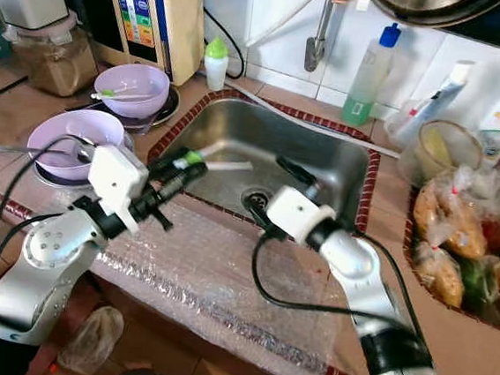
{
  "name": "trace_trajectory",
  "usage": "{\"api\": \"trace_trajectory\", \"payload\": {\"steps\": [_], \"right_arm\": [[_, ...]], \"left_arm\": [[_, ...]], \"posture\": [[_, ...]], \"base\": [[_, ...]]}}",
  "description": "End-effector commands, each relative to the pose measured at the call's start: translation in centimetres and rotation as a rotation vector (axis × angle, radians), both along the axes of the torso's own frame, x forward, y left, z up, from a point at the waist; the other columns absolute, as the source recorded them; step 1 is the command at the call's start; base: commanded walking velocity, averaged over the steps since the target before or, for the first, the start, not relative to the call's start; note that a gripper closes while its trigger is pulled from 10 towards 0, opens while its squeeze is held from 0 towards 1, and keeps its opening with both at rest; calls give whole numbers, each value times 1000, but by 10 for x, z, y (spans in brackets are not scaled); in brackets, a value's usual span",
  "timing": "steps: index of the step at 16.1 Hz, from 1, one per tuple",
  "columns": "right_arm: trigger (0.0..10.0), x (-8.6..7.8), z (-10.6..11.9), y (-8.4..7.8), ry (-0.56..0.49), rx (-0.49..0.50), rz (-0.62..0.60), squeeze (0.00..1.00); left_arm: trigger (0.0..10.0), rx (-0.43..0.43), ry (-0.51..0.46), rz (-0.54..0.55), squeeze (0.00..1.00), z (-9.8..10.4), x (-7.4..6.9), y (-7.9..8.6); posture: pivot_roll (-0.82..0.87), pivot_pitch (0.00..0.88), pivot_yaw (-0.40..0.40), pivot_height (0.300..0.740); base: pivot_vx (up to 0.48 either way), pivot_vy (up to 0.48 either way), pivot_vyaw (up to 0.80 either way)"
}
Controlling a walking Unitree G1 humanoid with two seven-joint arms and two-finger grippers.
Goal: Kitchen organization
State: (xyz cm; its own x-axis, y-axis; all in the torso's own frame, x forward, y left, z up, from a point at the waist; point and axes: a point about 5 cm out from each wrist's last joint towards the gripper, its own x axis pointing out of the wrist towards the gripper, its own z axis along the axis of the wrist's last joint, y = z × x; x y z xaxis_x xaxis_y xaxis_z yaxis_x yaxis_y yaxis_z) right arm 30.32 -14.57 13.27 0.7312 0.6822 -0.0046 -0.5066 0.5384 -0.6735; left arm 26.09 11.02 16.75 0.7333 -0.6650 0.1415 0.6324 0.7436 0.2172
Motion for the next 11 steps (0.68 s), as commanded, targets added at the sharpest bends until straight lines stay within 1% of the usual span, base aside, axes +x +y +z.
{"api": "trace_trajectory", "payload": {"steps": [1, 2, 3, 4, 5, 6, 7, 9, 10, 11], "right_arm": [[10000, 3, 3, 3, -15, -3, 16, 0], [7922, 8, 5, 9, -36, 1, 34, 0], [0, 10, 6, 12, -41, 4, 44, 0], [0, 12, 6, 18, -53, 14, 60, 0], [0, 13, 7, 20, -56, 19, 68, 0], [0, 15, 7, 23, -37, 41, 73, 0], [0, 17, 6, 23, -23, 58, 68, 0], [0, 21, 9, 17, -24, 88, 37, 0], [0, 21, 9, 16, -17, 88, 43, 0], [0, 21, 8, 12, -16, 84, 38, 0]], "left_arm": [[5098, 25, -8, -34, 0, 2, 0, -4], [5529, 53, 4, -65, 0, -1, 0, -8], [5843, 64, 6, -73, 0, -3, 0, -9], [6157, 78, 7, -86, 0, -5, 0, -12], [6706, 88, 7, -94, 0, -7, 0, -14], [7490, 100, 3, -103, 0, -8, 0, -18], [7490, 105, 1, -110, 0, -10, 0, -22], [7961, 110, -1, -118, 0, -11, 2, -26], [8157, 111, 4, -118, 0, -14, 5, -26], [8196, 111, 5, -123, 0, -16, 5, -30]], "posture": [[-14, 49, 9, 740], [-10, 50, 5, 740], [-12, 50, 2, 740], [-10, 44, -4, 740], [-9, 40, -8, 740], [-8, 36, -9, 740], [-8, 33, -10, 740], [-22, 23, -8, 740], [-38, 20, -6, 740], [-44, 13, -7, 740]], "base": [[0, 0, 0], [0, 0, 0], [0, 0, 0], [0, 0, 0], [0, 0, 0], [0, 0, 0], [0, 0, 0], [0, 0, 0], [0, 0, 0], [0, 0, 0]]}}
